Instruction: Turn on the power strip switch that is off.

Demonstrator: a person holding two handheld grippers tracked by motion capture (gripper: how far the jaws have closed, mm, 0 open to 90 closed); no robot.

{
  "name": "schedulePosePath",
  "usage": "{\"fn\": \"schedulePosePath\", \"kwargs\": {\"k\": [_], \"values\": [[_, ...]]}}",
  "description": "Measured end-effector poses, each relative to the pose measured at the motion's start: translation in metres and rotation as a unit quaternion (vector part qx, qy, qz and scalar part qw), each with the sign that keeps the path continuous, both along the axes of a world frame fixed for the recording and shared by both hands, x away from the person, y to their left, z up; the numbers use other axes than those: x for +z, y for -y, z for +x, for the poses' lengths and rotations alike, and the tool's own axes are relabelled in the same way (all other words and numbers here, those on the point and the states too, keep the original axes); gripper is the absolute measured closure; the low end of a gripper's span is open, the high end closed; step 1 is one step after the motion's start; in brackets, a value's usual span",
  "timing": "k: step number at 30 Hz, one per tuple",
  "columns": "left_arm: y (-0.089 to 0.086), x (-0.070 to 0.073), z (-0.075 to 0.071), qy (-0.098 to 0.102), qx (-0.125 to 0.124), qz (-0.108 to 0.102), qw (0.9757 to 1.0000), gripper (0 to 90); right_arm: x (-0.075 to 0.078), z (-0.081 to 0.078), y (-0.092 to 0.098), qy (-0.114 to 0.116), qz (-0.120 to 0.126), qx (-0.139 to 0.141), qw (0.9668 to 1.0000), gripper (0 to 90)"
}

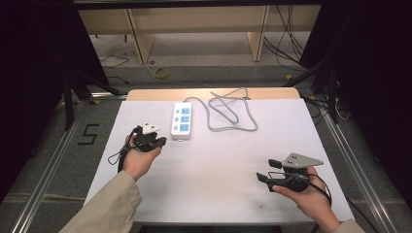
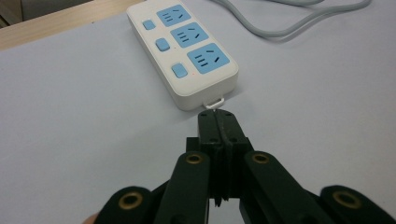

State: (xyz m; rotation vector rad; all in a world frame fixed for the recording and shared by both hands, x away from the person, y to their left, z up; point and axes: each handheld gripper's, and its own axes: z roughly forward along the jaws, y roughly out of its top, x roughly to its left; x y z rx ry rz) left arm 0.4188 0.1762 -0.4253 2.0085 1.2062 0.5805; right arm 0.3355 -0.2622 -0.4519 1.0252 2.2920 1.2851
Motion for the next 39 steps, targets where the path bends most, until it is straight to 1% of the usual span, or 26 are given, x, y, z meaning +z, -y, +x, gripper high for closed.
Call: {"fn": "schedulePosePath", "kwargs": {"k": [7, 9, 13, 15, 16, 17, 19, 22, 24, 28, 32, 37, 39], "values": [[0.0, 0.001, 0.009, 0.001, 0.003, 0.004, 1.0, 89.8, 0.0, 0.0, 0.0, -0.003, -0.002, 0.003, 1.0, 31.2], [0.001, 0.0, 0.014, 0.006, 0.007, 0.01, 0.9999, 89.8, 0.0, 0.0, 0.0, -0.003, -0.003, 0.002, 1.0, 31.2], [0.001, 0.0, 0.02, 0.009, 0.009, 0.013, 0.9998, 89.8, -0.001, 0.0, 0.0, -0.003, -0.002, 0.001, 1.0, 31.2], [0.002, -0.001, 0.025, 0.011, 0.003, 0.017, 0.9998, 89.8, -0.001, 0.0, 0.0, -0.004, -0.002, 0.0, 1.0, 31.2], [0.002, -0.001, 0.025, 0.011, 0.003, 0.017, 0.9998, 89.8, -0.001, 0.0, 0.0, -0.004, -0.002, 0.0, 1.0, 31.2], [0.002, -0.001, 0.028, 0.011, 0.004, 0.016, 0.9998, 89.8, -0.001, 0.0, 0.0, -0.004, -0.002, 0.0, 1.0, 31.2], [0.003, -0.001, 0.03, 0.01, 0.004, 0.013, 0.9998, 89.8, -0.001, 0.0, 0.0, -0.004, -0.001, 0.0, 1.0, 31.2], [0.004, -0.002, 0.035, 0.012, -0.005, 0.013, 0.9998, 89.8, -0.001, 0.0, 0.0, -0.004, 0.0, 0.0, 1.0, 31.2], [0.005, -0.004, 0.04, 0.011, -0.004, 0.013, 0.9998, 89.8, -0.001, 0.0, 0.0, -0.004, 0.001, -0.001, 1.0, 31.2], [0.006, -0.005, 0.044, 0.011, -0.004, 0.017, 0.9998, 89.9, -0.001, 0.0, 0.0, -0.003, 0.0, 0.0, 1.0, 31.2], [0.007, -0.009, 0.048, 0.007, -0.002, 0.021, 0.9997, 89.8, -0.001, 0.0, 0.001, -0.004, -0.002, 0.001, 1.0, 31.1], [0.008, -0.013, 0.055, 0.0, -0.003, 0.023, 0.9997, 89.9, -0.001, 0.0, 0.0, -0.005, -0.002, 0.002, 1.0, 31.1], [0.008, -0.013, 0.058, -0.002, -0.005, 0.019, 0.9998, 89.9, -0.002, 0.0, 0.0, -0.005, -0.001, 0.002, 1.0, 31.0]]}}
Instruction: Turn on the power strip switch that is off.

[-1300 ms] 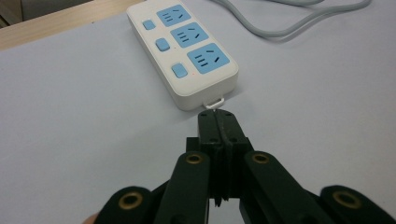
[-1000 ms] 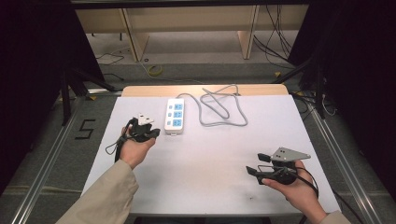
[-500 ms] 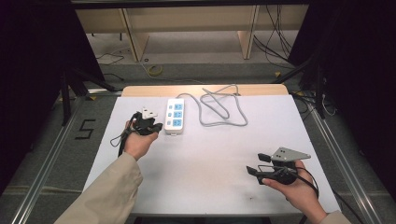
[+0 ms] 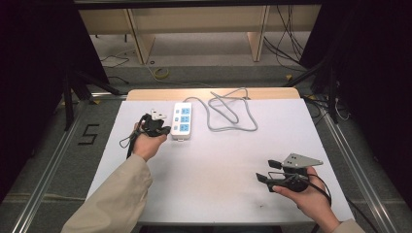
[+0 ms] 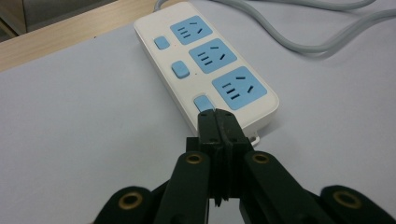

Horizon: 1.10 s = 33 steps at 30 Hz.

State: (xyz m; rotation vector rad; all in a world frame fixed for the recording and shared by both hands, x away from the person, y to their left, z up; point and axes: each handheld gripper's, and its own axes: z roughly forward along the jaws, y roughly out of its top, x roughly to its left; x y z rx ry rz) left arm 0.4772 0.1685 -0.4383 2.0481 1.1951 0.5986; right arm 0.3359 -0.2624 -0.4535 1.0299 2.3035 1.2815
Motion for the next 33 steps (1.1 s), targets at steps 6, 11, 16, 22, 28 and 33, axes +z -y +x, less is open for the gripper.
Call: {"fn": "schedulePosePath", "kwargs": {"k": [6, 11, 16, 22, 28, 33], "values": [[0.002, 0.002, 0.009, 0.002, 0.002, 0.003, 1.0, 89.9, 0.0, 0.0, 0.0, 0.0, 0.001, 0.001, 1.0, 30.9], [0.003, 0.002, 0.013, 0.002, 0.002, 0.004, 1.0, 89.9, -0.001, 0.0, 0.0, -0.001, 0.001, 0.002, 1.0, 30.8], [0.005, 0.0, 0.018, -0.003, 0.0, 0.002, 1.0, 89.8, -0.001, 0.0, 0.0, -0.001, 0.002, 0.002, 1.0, 30.8], [0.006, 0.002, 0.024, -0.001, 0.001, 0.0, 1.0, 89.9, -0.001, 0.0, 0.0, -0.003, 0.0, 0.001, 1.0, 30.8], [0.009, 0.003, 0.028, -0.002, 0.0, 0.0, 1.0, 89.9, -0.002, 0.0, -0.002, -0.003, -0.001, 0.004, 1.0, 30.8], [0.01, 0.004, 0.032, -0.003, 0.004, 0.0, 1.0, 89.9, -0.001, 0.0, -0.002, -0.003, 0.0, 0.003, 1.0, 30.7]]}}
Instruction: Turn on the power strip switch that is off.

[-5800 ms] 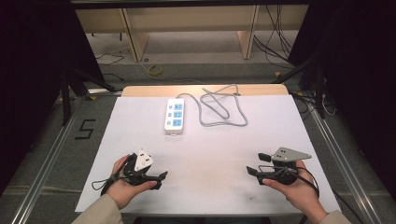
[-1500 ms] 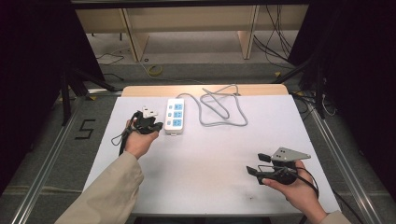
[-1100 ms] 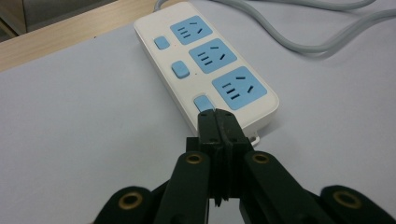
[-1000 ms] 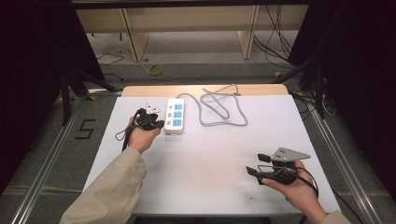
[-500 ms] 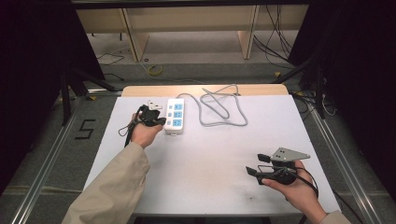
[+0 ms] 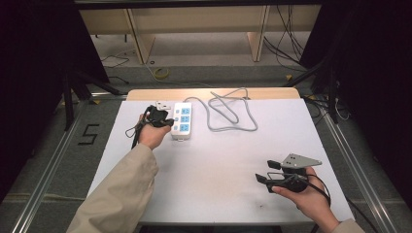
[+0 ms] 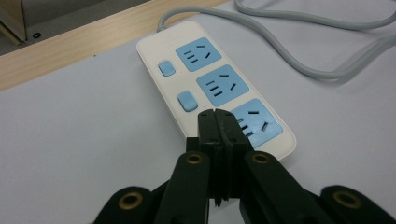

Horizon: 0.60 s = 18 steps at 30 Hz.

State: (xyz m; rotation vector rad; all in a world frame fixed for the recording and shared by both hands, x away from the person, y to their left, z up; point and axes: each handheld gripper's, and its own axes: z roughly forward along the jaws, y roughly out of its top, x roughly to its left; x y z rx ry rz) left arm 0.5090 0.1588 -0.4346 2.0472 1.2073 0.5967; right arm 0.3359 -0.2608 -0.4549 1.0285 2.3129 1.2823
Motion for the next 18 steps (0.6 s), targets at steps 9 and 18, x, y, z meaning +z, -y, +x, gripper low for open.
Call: {"fn": "schedulePosePath", "kwargs": {"k": [9, 18], "values": [[0.004, 0.0, 0.01, -0.001, 0.003, 0.007, 1.0, 89.9, 0.0, 0.0, 0.0, -0.001, 0.001, 0.001, 1.0, 30.8], [0.008, -0.005, 0.019, -0.005, 0.004, 0.014, 0.9999, 89.9, 0.0, 0.0, 0.0, 0.0, 0.001, 0.002, 1.0, 30.8]]}}
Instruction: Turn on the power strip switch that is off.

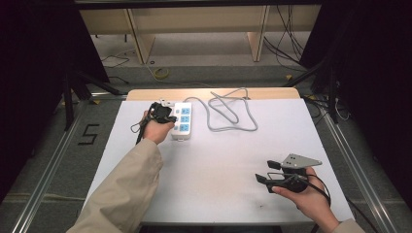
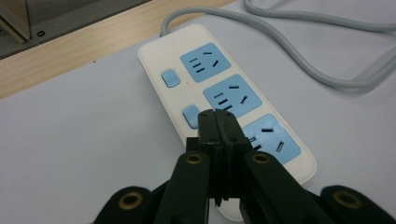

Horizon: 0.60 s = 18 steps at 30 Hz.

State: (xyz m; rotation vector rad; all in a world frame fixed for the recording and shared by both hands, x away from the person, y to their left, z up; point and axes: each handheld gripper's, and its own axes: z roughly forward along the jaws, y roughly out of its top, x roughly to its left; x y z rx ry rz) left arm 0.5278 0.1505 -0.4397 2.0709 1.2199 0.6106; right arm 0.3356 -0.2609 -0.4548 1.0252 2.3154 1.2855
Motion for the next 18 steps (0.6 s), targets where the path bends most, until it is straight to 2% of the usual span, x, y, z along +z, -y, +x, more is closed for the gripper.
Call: {"fn": "schedulePosePath", "kwargs": {"k": [2, 11, 18], "values": [[0.001, -0.001, 0.002, 0.001, 0.002, 0.0, 1.0, 89.9, 0.0, 0.0, 0.0, 0.0, 0.0, 0.0, 1.0, 30.8], [0.002, -0.006, 0.01, -0.001, -0.004, 0.023, 0.9997, 89.9, 0.0, 0.0, 0.0, 0.0, 0.001, 0.0, 1.0, 30.6], [0.006, -0.008, 0.013, 0.0, -0.005, 0.027, 0.9996, 89.9, 0.0, 0.0, 0.0, -0.002, 0.001, 0.0, 1.0, 30.6]]}}
